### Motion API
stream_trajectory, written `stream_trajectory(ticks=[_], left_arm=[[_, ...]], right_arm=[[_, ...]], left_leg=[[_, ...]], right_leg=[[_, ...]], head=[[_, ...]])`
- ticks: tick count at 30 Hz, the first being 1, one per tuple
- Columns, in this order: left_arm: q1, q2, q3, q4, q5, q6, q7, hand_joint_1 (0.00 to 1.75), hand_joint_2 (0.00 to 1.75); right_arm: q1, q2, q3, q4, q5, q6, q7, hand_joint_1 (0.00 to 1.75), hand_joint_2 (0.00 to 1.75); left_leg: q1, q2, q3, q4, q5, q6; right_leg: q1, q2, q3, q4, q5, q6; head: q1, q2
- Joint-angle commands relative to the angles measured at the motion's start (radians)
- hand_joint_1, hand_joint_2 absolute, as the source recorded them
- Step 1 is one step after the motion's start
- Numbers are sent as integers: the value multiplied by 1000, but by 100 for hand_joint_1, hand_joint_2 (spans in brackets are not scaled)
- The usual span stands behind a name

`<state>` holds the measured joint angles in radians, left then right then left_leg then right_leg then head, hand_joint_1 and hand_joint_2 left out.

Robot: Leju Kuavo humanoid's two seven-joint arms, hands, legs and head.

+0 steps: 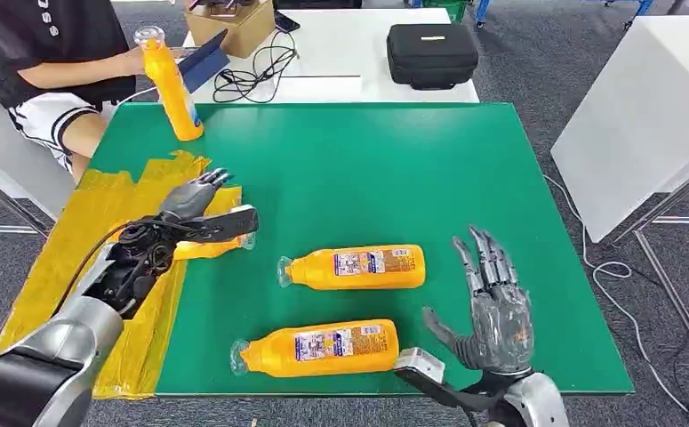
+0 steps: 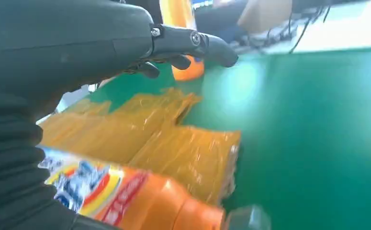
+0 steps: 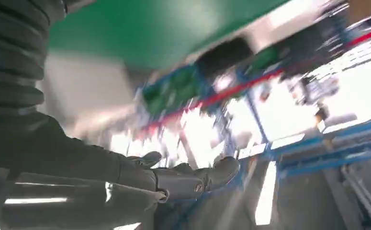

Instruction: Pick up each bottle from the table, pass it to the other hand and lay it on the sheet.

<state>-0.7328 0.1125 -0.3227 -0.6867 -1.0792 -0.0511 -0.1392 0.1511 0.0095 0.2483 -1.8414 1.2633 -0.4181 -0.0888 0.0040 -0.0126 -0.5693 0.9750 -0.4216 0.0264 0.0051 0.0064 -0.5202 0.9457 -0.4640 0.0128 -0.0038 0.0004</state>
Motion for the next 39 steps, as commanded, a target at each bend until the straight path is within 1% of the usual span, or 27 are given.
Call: stream_trajectory(ticks=[1,2,3,4,5,6,7,9,12,13,14,15,16,17,18,20,21,22,23,25,28,30,32,34,35,38,39], left_arm=[[72,-1,-19,-229,74,56,-33,0,175],[75,0,-21,-234,74,55,-30,0,175],[75,0,-21,-234,74,55,-30,0,175],[77,3,-23,-240,76,53,-27,0,175],[76,5,-24,-240,76,52,-27,0,175],[76,5,-24,-240,76,52,-27,0,175],[88,-3,-13,-256,99,69,-50,0,175],[157,-27,8,-354,224,43,-146,0,175],[305,-51,2,-593,291,103,-156,0,175],[357,-53,7,-689,377,81,-172,0,175],[385,-56,13,-742,416,82,-176,0,175],[407,-57,18,-783,465,72,-180,0,175],[422,-60,22,-810,527,45,-185,0,175],[435,-66,30,-825,664,-41,-210,0,175],[438,-61,31,-826,668,-42,-212,0,175],[437,-60,31,-819,670,-43,-214,0,175],[434,-59,33,-813,672,-44,-216,0,175],[433,-68,40,-800,807,-151,-261,0,175],[438,-62,48,-795,930,-251,-284,0,175],[452,-77,67,-789,1012,-300,-278,0,175],[443,-93,49,-757,1034,-314,-262,0,175],[430,-102,37,-727,1037,-318,-260,0,175],[410,-118,19,-689,1039,-322,-258,0,175],[394,-131,-4,-665,1040,-324,-256,0,175],[388,-133,-13,-658,1042,-327,-252,0,175],[376,-136,-27,-636,1047,-325,-249,0,175],[375,-137,-30,-631,1048,-325,-249,0,175]], right_arm=[[-137,-51,-83,143,-34,70,20,0,175],[-138,-50,-83,145,-34,69,19,0,175],[-138,-50,-83,145,-34,69,19,0,175],[-133,-47,-82,141,-34,67,20,0,175],[-130,-45,-80,138,-34,66,20,0,175],[-130,-45,-80,138,-34,66,20,0,175],[-134,-50,-76,142,-26,78,24,0,175],[-181,-52,-79,186,-36,113,32,0,175],[-262,-55,-94,268,-94,137,24,0,175],[-290,-65,-97,298,-160,179,10,0,175],[-308,-65,-100,321,-197,204,-1,0,175],[-322,-64,-106,339,-216,216,-2,0,175],[-336,-62,-107,362,-220,234,3,0,175],[-351,-60,-106,387,-240,268,7,0,175],[-359,-60,-104,399,-240,269,7,0,175],[-363,-59,-102,408,-241,270,7,0,175],[-361,-60,-101,407,-241,270,7,0,175],[-364,-58,-98,412,-296,313,-6,0,175],[-383,-60,-100,437,-354,352,-16,0,175],[-411,-75,-97,497,-406,365,-5,0,175],[-421,-94,-78,558,-419,391,7,0,175],[-425,-89,-75,575,-424,395,13,0,175],[-438,-93,-58,603,-454,431,14,0,175],[-472,-101,-27,657,-463,459,10,0,175],[-489,-104,-11,680,-472,479,-1,0,175],[-556,-99,54,773,-441,488,-9,0,175],[-578,-90,68,799,-436,487,-12,0,175]], left_leg=[[0,4,4,-1,-1,0],[0,3,3,-1,-1,0],[1,4,5,-1,-2,0],[0,2,3,-1,-1,0],[1,1,5,0,-2,0],[0,1,2,0,-1,0],[1,1,3,0,-1,-1],[1,1,4,0,-2,-1],[0,4,4,-1,-1,0],[-1,8,6,-2,-3,0],[-1,5,3,-1,-1,0],[0,7,5,0,-3,0],[0,6,3,0,-2,0],[0,5,2,0,-1,0],[0,8,4,0,-3,0],[0,5,2,0,-1,0],[0,6,4,0,-2,-1],[1,6,6,1,-3,-1],[0,3,2,0,-1,-1],[0,4,4,0,-2,-1],[0,3,5,-1,-2,0],[0,3,5,-1,-2,0],[0,1,4,-1,-1,0],[-1,0,4,-1,-1,0],[0,1,8,0,-3,0],[0,2,2,0,-1,0],[0,2,4,0,-1,0]], right_leg=[[0,2,4,-2,0,2],[0,2,3,-2,0,1],[1,2,6,-2,0,2],[0,0,4,-2,0,2],[0,-1,7,-2,-1,2],[-1,1,2,-1,0,1],[0,0,4,-2,-1,1],[0,0,4,-2,-1,1],[-1,3,3,-2,0,1],[-1,6,5,-3,0,2],[-1,4,3,-2,0,2],[-1,5,4,-2,0,2],[-1,4,3,-2,0,2],[-1,4,1,-2,0,1],[0,6,3,-2,0,2],[-1,3,2,-1,0,1],[0,4,4,-2,0,1],[0,3,6,-1,-1,2],[-1,2,2,-1,0,1],[-1,4,3,-1,0,1],[0,3,5,-2,0,2],[0,2,6,-2,0,2],[0,0,4,-2,0,1],[-1,0,4,-2,0,2],[0,0,9,-3,-1,3],[-1,2,2,-1,0,1],[-1,1,4,-1,0,1]], head=[[0,0],[0,0],[-1,0],[1,0],[0,0],[0,0],[0,0],[0,0],[0,0],[0,0],[0,0],[-1,0],[0,0],[1,0],[-1,0],[0,0],[0,0],[0,0],[0,0],[0,0],[0,0],[-1,0],[0,0],[0,0],[0,0],[0,0],[0,0]])
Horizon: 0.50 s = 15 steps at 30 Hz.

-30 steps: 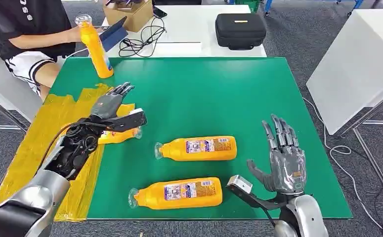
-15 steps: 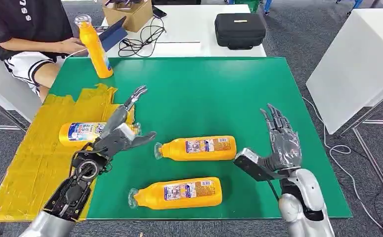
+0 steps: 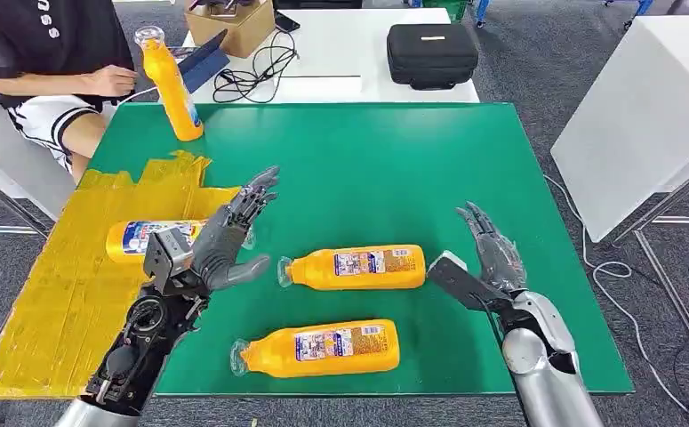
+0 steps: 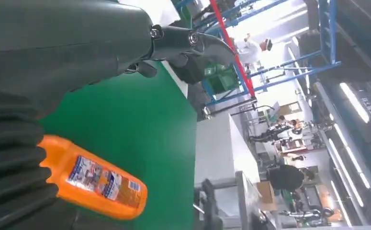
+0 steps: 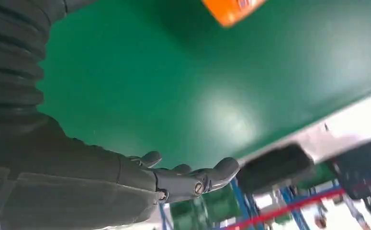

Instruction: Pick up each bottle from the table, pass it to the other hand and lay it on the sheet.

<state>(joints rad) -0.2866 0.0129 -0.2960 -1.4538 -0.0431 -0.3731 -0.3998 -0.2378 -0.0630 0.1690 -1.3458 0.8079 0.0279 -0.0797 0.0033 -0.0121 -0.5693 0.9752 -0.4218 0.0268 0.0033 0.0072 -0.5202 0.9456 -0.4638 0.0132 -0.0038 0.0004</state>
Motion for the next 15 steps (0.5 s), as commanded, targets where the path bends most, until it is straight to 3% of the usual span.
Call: stream_trajectory(ticks=[1,10,15], left_arm=[[-70,-37,-58,141,12,-1,12,0,175],[-59,-41,-51,153,14,1,8,0,175],[-64,-55,-30,190,4,9,4,0,175]], right_arm=[[-211,-8,162,324,26,34,-24,0,175],[-276,28,208,362,73,-26,-21,0,175],[-292,51,245,290,145,-81,0,0,175]], left_leg=[[1,5,6,1,-2,-1],[0,3,3,0,-1,-1],[0,3,4,1,-2,-1]], right_leg=[[1,3,5,-1,0,2],[1,1,3,0,0,2],[1,1,4,0,0,2]], head=[[0,0],[0,0],[0,0]])
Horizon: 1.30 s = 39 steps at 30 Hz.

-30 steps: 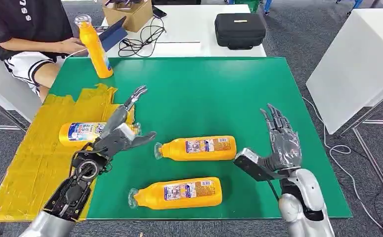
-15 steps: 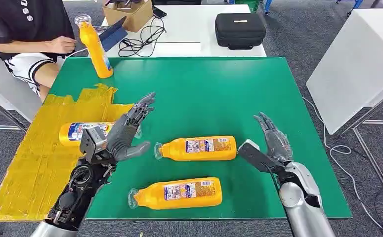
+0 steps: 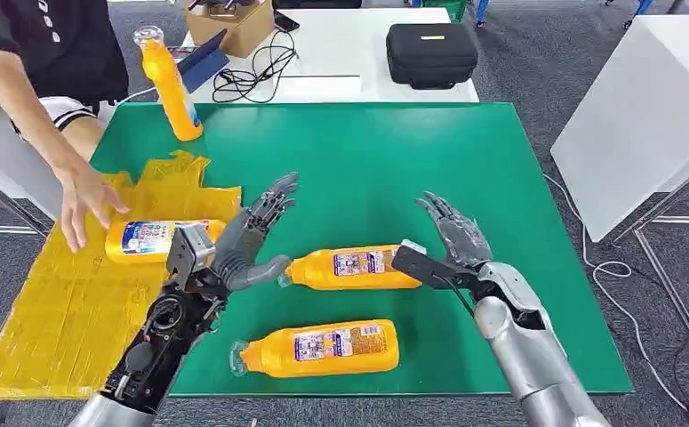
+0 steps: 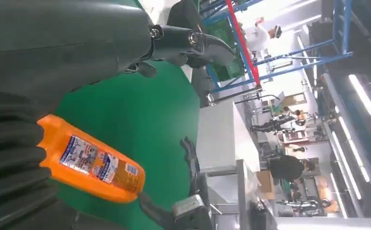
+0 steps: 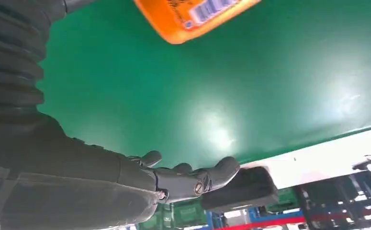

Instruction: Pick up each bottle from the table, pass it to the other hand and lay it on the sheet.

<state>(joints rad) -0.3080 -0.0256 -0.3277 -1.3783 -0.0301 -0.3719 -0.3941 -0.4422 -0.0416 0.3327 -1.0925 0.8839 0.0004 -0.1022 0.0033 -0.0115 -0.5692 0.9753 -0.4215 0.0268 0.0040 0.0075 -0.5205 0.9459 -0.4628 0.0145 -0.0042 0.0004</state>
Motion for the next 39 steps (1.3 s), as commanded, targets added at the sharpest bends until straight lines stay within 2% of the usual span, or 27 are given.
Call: stream_trajectory(ticks=[1,3,13,17,33,39], left_arm=[[-48,-18,3,126,-9,7,-4,0,175],[-54,-20,5,140,-10,7,-8,0,175],[-95,-32,-13,200,-8,2,-11,0,175],[-106,-36,-27,197,-5,4,-6,0,175],[-131,-34,-46,190,4,-1,17,0,175],[-114,-38,-35,191,13,14,29,0,175]], right_arm=[[-93,41,88,26,73,-44,30,0,175],[-98,48,97,20,84,-31,44,0,175],[-120,94,164,99,124,-14,58,0,175],[-134,134,223,199,151,-15,82,0,175],[-152,186,275,362,168,-17,82,0,175],[-192,208,280,478,205,-40,167,0,175]], left_leg=[[0,2,2,0,-1,-1],[0,4,3,1,-2,-1],[0,2,3,0,-1,-1],[1,2,3,0,-1,-1],[1,2,4,0,-2,-1],[0,1,3,0,-1,-1]], right_leg=[[0,1,2,0,-1,1],[0,3,2,1,-1,1],[0,0,3,-1,-1,1],[0,1,3,0,-1,0],[1,0,5,-1,-1,1],[0,0,3,0,-1,1]], head=[[0,0],[0,0],[0,0],[0,0],[0,0],[0,0]])
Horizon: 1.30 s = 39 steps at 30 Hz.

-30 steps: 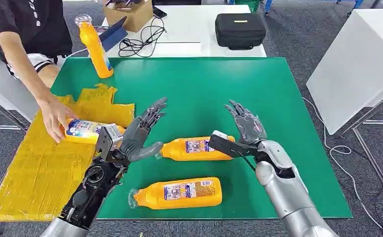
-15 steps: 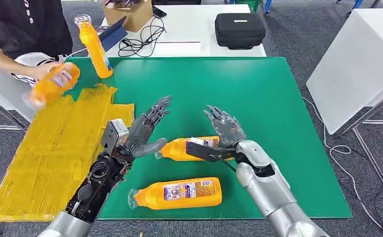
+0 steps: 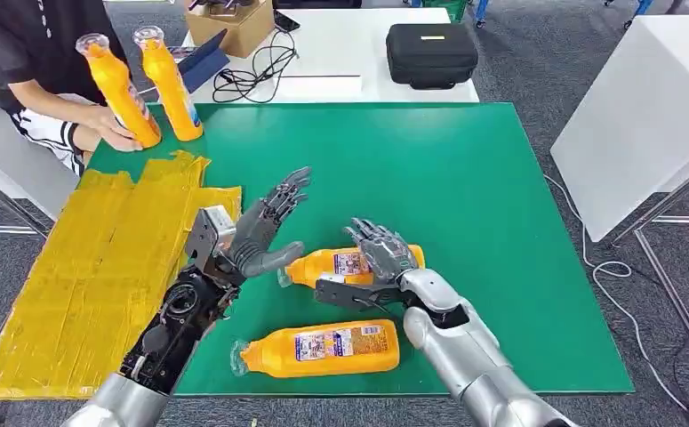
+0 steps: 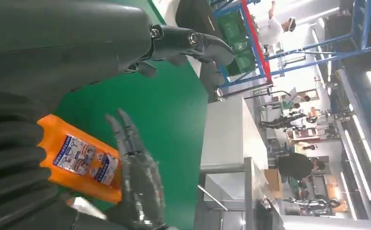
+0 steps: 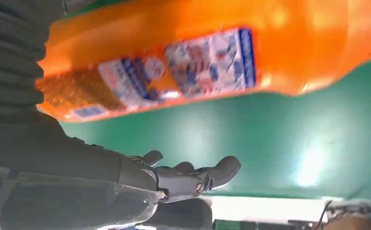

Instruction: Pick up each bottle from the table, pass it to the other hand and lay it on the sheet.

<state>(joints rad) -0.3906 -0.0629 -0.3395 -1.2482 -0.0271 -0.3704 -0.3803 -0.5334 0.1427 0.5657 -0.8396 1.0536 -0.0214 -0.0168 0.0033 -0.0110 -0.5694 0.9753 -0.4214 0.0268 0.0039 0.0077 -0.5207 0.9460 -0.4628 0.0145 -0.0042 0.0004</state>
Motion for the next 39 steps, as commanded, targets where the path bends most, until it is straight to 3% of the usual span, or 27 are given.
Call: stream_trajectory(ticks=[1,23,24,25,26,27,39], left_arm=[[-28,-3,-20,59,8,11,17,0,175],[-42,-15,8,103,6,16,31,0,175],[-41,-14,10,101,6,17,32,0,175],[-40,-14,10,100,6,18,33,0,175],[-41,-13,11,102,7,21,34,0,175],[-42,-14,13,105,7,22,35,0,175],[-54,-16,18,126,10,22,36,0,175]], right_arm=[[-107,24,45,243,52,-15,102,0,175],[-148,54,-2,352,107,60,164,0,175],[-153,58,-1,356,108,67,163,24,175],[-154,59,-1,359,108,70,163,101,175],[-162,62,3,371,112,84,164,155,175],[-166,63,7,378,115,92,165,175,175],[-179,66,11,398,119,106,167,175,175]], left_leg=[[1,1,5,0,-2,-1],[0,-1,3,0,-1,-1],[1,0,4,0,-2,-1],[0,0,3,0,-1,-1],[0,0,2,0,0,-1],[1,1,6,1,-2,-1],[1,0,6,0,-2,-1]], right_leg=[[1,0,5,-1,-1,1],[0,-2,3,-1,-1,1],[1,-1,4,-1,-1,1],[0,-1,3,-1,-1,1],[0,-1,3,-1,0,1],[1,-2,7,-1,-2,1],[1,-2,7,-1,-2,1]], head=[[0,0],[0,0],[0,0],[0,0],[0,0],[0,0],[0,0]])
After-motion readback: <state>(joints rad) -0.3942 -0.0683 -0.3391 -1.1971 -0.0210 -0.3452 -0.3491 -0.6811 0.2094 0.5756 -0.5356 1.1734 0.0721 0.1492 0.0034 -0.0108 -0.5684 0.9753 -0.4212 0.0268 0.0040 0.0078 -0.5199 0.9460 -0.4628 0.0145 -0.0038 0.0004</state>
